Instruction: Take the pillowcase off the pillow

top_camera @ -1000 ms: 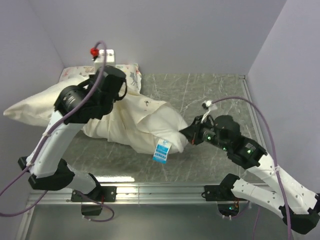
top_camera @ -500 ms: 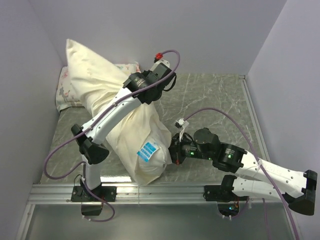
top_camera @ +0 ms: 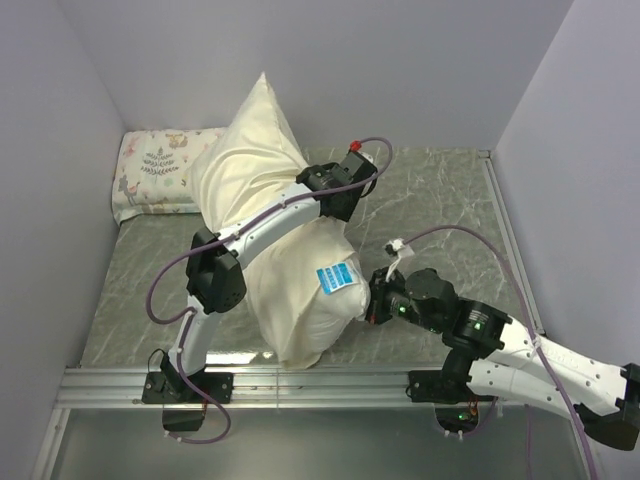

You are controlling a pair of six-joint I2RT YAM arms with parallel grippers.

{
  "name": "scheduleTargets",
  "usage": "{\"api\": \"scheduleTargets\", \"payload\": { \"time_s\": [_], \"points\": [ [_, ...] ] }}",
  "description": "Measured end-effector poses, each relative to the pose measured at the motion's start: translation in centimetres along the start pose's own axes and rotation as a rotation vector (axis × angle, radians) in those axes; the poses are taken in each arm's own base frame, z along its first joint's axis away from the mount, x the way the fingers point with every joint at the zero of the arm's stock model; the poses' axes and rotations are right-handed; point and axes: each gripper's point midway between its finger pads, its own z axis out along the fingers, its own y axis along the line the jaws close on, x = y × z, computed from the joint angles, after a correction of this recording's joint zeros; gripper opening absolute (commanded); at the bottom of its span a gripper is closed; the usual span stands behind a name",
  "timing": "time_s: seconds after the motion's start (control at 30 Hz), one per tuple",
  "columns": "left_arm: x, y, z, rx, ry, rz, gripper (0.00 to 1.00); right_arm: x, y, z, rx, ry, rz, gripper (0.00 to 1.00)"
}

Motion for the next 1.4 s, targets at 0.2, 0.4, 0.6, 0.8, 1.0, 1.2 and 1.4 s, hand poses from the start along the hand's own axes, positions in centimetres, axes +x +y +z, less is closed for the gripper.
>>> {"api": "scheduleTargets", "payload": {
  "time_s": [0.2,0.4,0.6,0.8,1.0,1.2,1.4],
  "points": [
    [-3.0,-1.3,-0.4,0.079,-0.092,-0.064,0.70,-0.9,-6.9,-0.4,0.266,-0.110,0.125,0.34],
    [-4.4,-1.7,-0.9,0.117,-0.136,-0.087,0.72,-0.8,-12.0,-0.4,0.442,-0.174,0.220,0.72],
    [-4.8,-1.4,-0.6,0.115,-0.152,-0.105,0.80,-2.5,-14.6,-2.3,0.579,-0.252,0.231,0.88],
    [-6.0,-0.7,-0.8,0.120,-0.190,-0.145,0.83,-6.4,-14.0,-6.0,0.607,-0.406,0.251,0.91],
    [-9.4,0.2,-4.5,0.169,-0.308,-0.191,0.85,-10.0,-11.1,-8.3,0.532,-0.502,0.242,0.89],
    [-13.7,2.7,-12.6,0.226,-0.504,-0.255,0.86,-9.8,-10.4,-8.6,0.497,-0.484,0.208,0.87],
    [-11.3,4.8,-19.9,0.277,-0.601,-0.284,0.86,-7.0,-10.2,-6.7,0.413,-0.394,0.197,0.85]
  ]
}}
